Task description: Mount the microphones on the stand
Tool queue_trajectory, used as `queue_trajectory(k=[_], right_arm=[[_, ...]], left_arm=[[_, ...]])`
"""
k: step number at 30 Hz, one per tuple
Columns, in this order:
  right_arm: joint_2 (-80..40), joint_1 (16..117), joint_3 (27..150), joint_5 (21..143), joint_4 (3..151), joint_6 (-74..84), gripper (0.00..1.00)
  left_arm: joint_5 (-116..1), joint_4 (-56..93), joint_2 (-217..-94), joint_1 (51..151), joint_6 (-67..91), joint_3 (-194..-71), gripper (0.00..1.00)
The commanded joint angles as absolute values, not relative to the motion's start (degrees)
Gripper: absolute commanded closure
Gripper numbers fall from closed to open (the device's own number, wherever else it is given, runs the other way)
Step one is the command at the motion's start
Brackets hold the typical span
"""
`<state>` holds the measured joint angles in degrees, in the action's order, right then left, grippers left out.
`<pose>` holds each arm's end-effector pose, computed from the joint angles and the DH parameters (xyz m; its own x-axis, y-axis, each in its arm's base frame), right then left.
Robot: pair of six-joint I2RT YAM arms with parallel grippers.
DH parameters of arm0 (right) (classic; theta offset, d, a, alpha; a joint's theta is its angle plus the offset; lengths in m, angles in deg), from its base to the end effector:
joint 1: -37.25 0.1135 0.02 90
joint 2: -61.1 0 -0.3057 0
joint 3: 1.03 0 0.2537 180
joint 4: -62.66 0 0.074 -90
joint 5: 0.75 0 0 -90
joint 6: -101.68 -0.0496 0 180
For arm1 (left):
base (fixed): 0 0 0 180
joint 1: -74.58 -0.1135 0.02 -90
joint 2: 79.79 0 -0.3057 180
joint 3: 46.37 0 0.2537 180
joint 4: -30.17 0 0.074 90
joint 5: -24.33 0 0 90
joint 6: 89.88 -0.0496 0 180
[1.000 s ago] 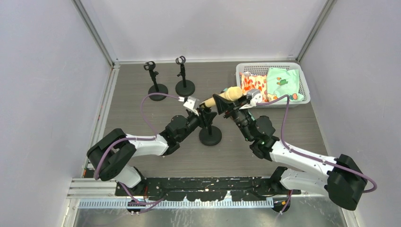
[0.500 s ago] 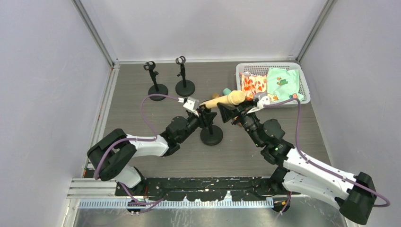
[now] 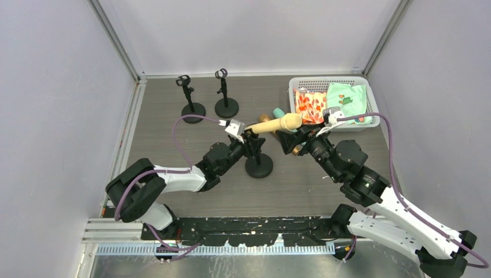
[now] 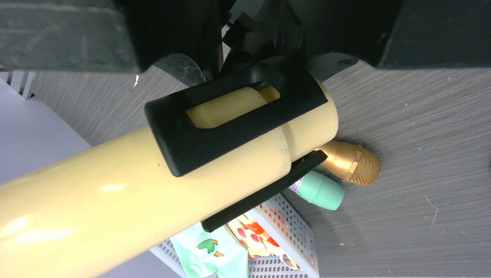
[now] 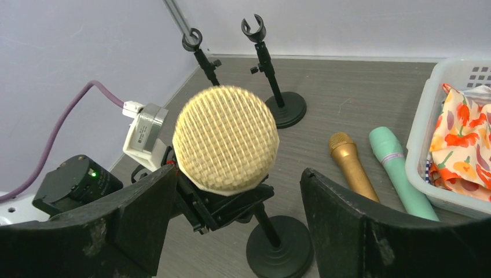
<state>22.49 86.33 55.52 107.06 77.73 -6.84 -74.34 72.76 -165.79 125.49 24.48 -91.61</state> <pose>0.1055 0.0985 0.3885 -0.1339 0.3073 -0.9422 -0.5028 0.7982 0.3318 0.2037 -0.2389 0.2567 -0.2590 -0.3279 -0.9085 0.6207 0.6641 -0.4166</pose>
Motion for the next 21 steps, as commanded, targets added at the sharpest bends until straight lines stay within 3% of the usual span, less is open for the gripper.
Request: queue_trajectory(k=[1,11,21], right_arm=[[21.6,86.5,63.5,106.1,89.2,-9.8,0.17],[10.7,86.5,82.7,110.0,111.9,-18.6,0.16],[4.6,86.3,91.3,101.3,120.9,-20.5,0.21]], left_arm=[[-72.0,64.8,-164.9,126.3,25.2,-91.2,1.0],[-70.6,62.6,-162.0,126.3,22.4,-90.6,1.0],[-66.8,63.2,-161.2,126.3,22.3,-89.8,1.0]])
